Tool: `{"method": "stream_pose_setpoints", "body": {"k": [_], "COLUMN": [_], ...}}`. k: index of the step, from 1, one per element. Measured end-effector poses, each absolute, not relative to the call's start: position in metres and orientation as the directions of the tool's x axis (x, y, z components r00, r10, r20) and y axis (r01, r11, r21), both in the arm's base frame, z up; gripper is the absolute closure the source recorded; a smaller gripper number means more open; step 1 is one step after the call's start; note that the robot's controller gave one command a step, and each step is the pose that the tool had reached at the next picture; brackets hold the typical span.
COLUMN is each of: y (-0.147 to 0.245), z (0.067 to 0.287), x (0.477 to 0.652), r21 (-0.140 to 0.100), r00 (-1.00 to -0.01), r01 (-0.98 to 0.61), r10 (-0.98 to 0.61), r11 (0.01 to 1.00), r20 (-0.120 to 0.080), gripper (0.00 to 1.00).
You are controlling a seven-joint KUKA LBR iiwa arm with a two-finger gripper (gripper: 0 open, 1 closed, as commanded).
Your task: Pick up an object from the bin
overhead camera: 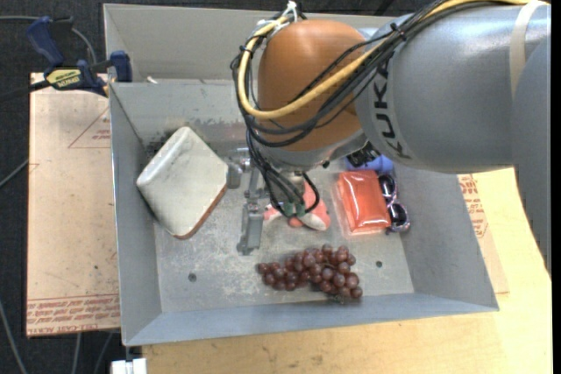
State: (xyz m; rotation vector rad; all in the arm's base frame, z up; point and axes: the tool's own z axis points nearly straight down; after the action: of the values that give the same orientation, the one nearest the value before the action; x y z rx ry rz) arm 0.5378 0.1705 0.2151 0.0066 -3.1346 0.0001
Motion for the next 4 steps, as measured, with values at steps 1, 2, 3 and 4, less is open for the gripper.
{"method": "stream_pose_setpoints", "body": {"k": [1, 2, 3, 4], "y": [0.170, 0.155, 0.130, 0.108], "z": [0.219, 0.187, 0.156, 0.155], "x": [0.539, 0.531, 0.518, 0.530], "r21": [0.001, 0.005, -0.001, 0.004], "r00": [-1.000, -1.000, -0.999, -0.998], "r01": [-0.001, 0.029, 0.047, -0.059], "r10": [-0.001, 0.029, 0.047, -0.059], "r11": [1.000, 1.000, 0.999, 0.998], "r20": [0.000, -0.008, 0.010, -0.010], "gripper": [0.00, 0.00, 0.00, 0.00]}}
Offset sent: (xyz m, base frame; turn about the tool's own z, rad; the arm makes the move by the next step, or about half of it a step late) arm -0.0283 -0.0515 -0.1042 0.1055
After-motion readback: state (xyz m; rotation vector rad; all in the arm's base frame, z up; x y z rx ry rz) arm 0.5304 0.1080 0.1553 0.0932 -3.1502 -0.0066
